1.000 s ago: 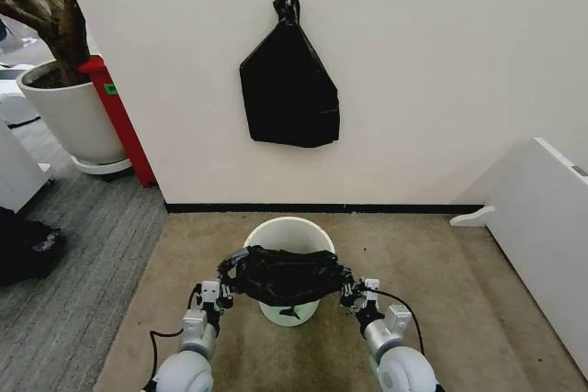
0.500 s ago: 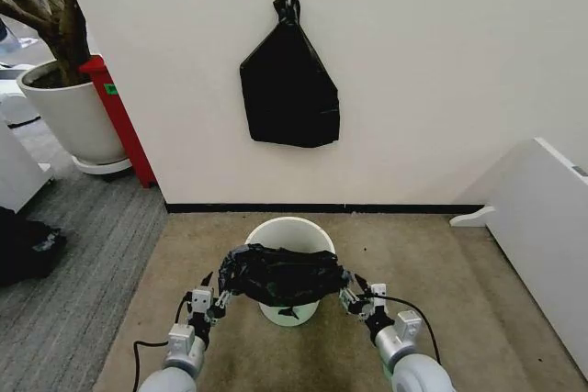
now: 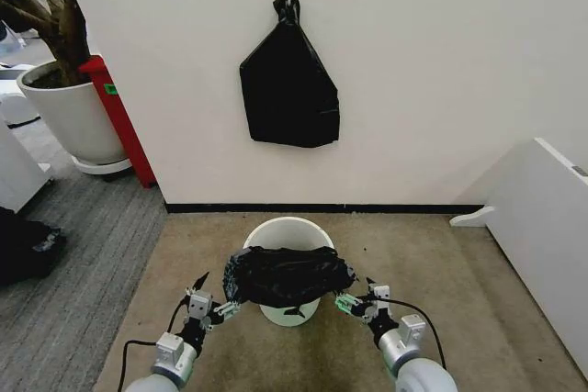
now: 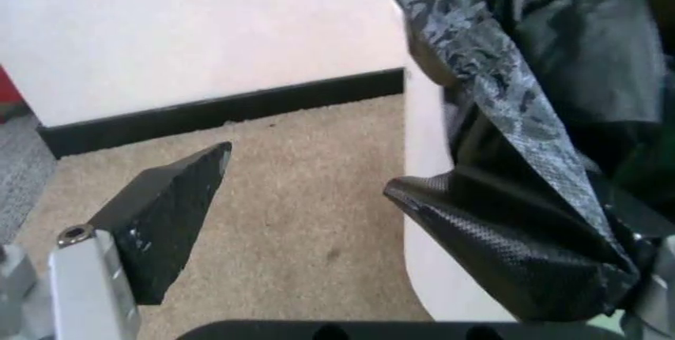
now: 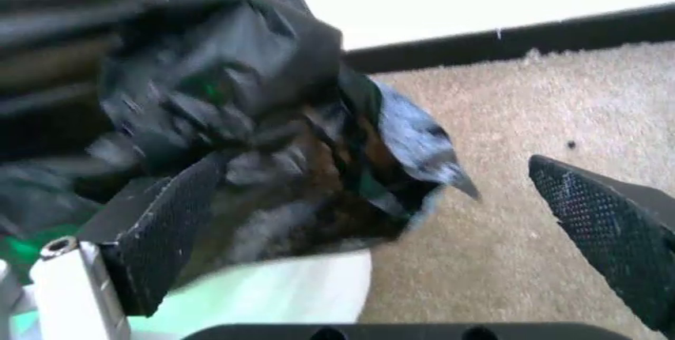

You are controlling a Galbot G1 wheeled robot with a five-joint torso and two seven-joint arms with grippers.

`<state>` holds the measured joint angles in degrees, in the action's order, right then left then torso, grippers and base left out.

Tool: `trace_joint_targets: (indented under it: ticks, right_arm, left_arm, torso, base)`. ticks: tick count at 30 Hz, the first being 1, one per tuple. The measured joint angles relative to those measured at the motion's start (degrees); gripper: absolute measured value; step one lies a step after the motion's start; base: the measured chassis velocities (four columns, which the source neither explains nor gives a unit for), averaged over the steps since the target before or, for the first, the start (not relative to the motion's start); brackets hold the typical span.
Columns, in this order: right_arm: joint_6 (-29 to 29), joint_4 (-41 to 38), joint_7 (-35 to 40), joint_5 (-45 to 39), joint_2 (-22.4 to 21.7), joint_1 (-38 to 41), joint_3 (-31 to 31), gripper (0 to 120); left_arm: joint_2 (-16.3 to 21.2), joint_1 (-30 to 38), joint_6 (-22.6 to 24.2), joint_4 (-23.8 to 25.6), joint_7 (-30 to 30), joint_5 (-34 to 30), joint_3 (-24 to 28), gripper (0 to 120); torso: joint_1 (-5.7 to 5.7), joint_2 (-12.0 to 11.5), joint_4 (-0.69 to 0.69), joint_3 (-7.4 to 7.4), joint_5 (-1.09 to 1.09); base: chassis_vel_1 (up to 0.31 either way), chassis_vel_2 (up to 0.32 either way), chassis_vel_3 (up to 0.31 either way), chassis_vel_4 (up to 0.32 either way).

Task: Place the garbage bag over the trash bin.

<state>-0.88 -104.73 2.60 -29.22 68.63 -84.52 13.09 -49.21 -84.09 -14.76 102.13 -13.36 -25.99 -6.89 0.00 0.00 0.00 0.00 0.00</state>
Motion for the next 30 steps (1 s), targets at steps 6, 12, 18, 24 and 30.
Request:
trace_joint_targets:
  ticks: [6, 12, 18, 24, 30]
  right_arm:
    - [-0.44, -2.72, 0.72, -0.35, -0.66, -1.22, 0.74, 100]
    - [-0.39, -3.32, 0.88, -0.45, -1.24, -1.89, 1.17, 100]
    - [0.14, -7.54, 1.12, -0.89, -3.55, -5.07, 2.96, 100]
    - [-1.13, -14.29, 3.36, -2.41, -7.79, -5.35, 4.64, 100]
    - [-12.26, -22.22, 5.58, -8.8, -16.13, 4.52, 1.94, 100]
  left_arm:
    - [-1.48, 1.73, 0.59, -2.22, -4.3, -1.26, 0.05, 100]
    - [-2.53, 3.62, 1.06, -4.78, -5.23, -1.58, 0.36, 100]
    - [-3.34, 3.61, 1.24, -4.67, -4.88, -1.41, 0.7, 100]
    - [-3.9, 2.89, 0.79, -4.64, -4.3, -0.87, 0.2, 100]
    - [-3.72, 2.66, 0.43, -3.73, -4.17, -0.4, -0.21, 100]
  torso:
    - [0.0, 0.0, 0.0, 0.0, -0.01]
    - [0.0, 0.0, 0.0, 0.0, 0.01]
    - [0.0, 0.0, -0.02, 0.0, 0.01]
    - [0.0, 0.0, -0.02, 0.0, 0.01]
    - [0.0, 0.0, -0.02, 0.0, 0.0]
  base:
    - [0.0, 0.0, 0.0, 0.0]
    - [0.0, 0.0, 0.0, 0.0]
    - [0.0, 0.0, 0.0, 0.0]
    - [0.0, 0.0, 0.0, 0.0]
    - [0.0, 0.0, 0.0, 0.0]
